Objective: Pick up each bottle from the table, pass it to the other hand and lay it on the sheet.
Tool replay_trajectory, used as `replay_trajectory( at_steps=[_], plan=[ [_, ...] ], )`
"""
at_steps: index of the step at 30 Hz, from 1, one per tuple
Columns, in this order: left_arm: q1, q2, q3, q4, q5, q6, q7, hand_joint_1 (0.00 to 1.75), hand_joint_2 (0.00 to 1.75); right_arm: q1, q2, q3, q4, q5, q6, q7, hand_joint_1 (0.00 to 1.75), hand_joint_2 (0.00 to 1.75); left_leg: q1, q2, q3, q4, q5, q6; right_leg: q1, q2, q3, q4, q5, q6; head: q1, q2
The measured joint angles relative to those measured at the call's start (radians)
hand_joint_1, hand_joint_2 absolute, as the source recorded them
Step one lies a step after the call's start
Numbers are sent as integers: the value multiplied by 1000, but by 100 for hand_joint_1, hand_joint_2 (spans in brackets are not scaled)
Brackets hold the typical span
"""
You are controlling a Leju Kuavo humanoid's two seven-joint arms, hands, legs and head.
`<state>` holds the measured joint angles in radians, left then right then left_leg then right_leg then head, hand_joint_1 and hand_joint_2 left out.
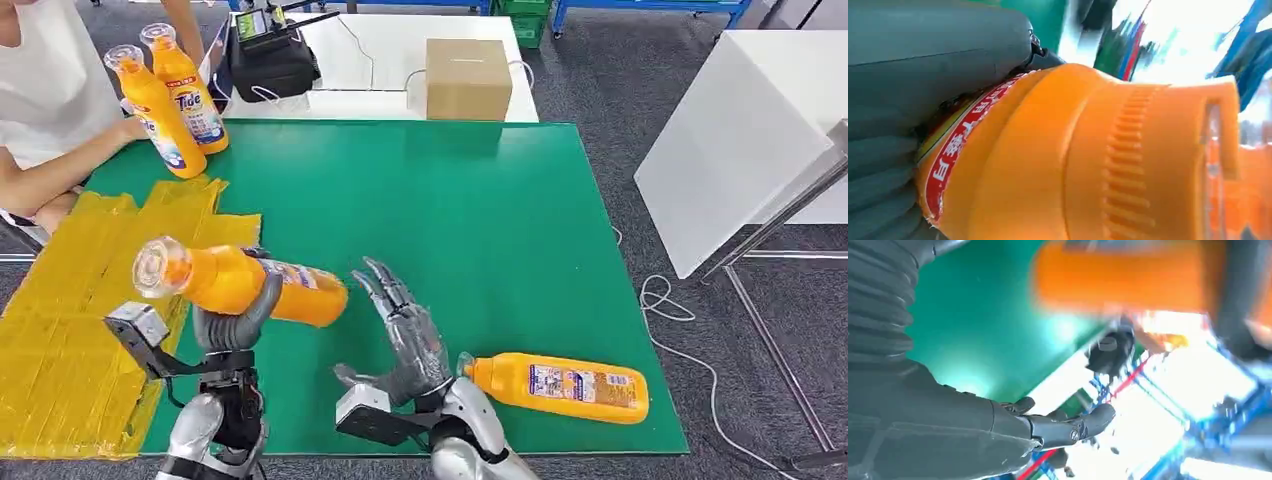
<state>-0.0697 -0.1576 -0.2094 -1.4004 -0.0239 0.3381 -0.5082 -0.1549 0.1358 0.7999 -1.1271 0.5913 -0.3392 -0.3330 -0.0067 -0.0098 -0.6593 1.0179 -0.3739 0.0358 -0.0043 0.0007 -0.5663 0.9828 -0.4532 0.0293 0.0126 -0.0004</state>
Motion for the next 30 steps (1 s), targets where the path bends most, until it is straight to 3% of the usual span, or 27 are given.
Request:
replay_trajectory(
  at_steps=[4,6,9,14,18,24,30],
  plan=[
    [-36,18,23,0,-555,296,36,175,175,49,-26,-80,-161,-48,-7,-32,0,175,0,-2,0,0,0,0,0,0,1,0,0,0,0,0],
    [-52,18,90,-13,-1012,347,124,175,175,71,-39,-121,-233,-99,7,-63,0,175,0,0,0,0,0,0,0,0,1,0,0,0,0,0],
    [-90,77,140,-11,-1737,355,318,175,175,101,-60,-185,-327,-181,22,-99,0,175,0,0,1,0,0,0,0,0,1,0,0,0,0,0],
    [-214,250,31,149,-1638,358,668,175,175,156,-93,-295,-463,-226,10,-136,0,175,1,-1,2,0,1,-1,0,0,2,0,0,0,0,0],
    [-307,316,-59,330,-1556,321,595,175,175,182,-110,-376,-527,-250,17,-143,0,175,1,0,2,0,1,-2,0,0,2,1,1,0,0,0],
    [-372,344,-105,467,-1546,308,583,175,175,203,-120,-431,-566,-259,25,-149,0,175,0,4,0,0,2,-1,0,3,6,1,3,-2,0,0],
    [-459,354,-130,681,-1495,108,500,175,175,216,-123,-484,-589,-256,35,-155,0,175,1,4,1,0,1,-2,0,3,0,1,2,-3,0,0]
  ],
)
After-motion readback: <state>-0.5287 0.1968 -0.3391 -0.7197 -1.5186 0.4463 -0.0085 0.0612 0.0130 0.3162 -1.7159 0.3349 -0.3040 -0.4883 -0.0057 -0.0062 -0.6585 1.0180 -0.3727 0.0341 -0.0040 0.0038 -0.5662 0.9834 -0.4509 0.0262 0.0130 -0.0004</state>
